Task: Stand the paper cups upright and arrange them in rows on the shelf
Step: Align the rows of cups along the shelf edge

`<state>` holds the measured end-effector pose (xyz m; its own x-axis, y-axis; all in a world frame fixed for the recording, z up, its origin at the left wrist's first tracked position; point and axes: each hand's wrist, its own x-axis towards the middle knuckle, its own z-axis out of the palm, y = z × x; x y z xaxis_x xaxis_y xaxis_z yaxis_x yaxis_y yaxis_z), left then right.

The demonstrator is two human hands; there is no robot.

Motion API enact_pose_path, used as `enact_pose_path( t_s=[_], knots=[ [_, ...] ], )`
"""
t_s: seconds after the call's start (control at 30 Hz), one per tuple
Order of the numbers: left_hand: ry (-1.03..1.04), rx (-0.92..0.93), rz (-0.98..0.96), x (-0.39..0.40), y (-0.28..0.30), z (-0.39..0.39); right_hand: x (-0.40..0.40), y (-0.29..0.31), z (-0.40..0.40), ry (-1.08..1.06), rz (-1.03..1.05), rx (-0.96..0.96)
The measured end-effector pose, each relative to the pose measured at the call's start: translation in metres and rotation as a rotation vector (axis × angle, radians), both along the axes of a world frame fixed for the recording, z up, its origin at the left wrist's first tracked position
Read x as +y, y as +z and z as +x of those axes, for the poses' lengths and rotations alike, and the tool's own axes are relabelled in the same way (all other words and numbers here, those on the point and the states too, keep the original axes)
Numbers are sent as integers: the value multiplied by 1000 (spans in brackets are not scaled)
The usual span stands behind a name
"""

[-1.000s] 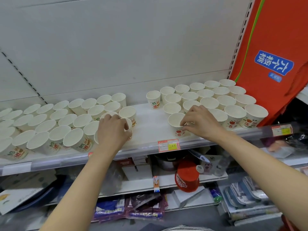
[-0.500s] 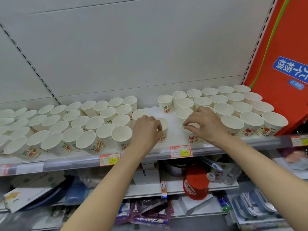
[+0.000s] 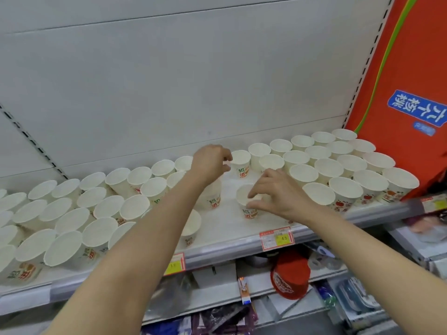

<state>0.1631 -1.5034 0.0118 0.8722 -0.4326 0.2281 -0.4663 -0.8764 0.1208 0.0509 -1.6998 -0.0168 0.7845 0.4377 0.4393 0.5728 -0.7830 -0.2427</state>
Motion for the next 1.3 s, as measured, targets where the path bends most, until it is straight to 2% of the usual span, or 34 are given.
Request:
enact_pose_path(
  t_s=[0.2,0.5,0.77,0.9,1.03,1.17,1.3],
  knots=[
    [-104,57,191,-22,-19,39,-10,-11,-5,29,-68,-52],
    [-172,-53,229,-26,-28,64,9,-15,35,-130,-220,-102],
    [-174,-39,41,4,-18,69,18,-16,64,-244,-228,-92],
    [-49,-1,-54,45,-5,68,22,-18,76,-273,-198,-75],
    [166,5,-184,93,0,62,27,-15,80,-294,-105,-108],
    [308,17,-174,129,-2,57,49,-4,65,-165,103,-192],
    [230,101,-200,133,-6,50,74,-15,49,21,70,-73]
  ],
)
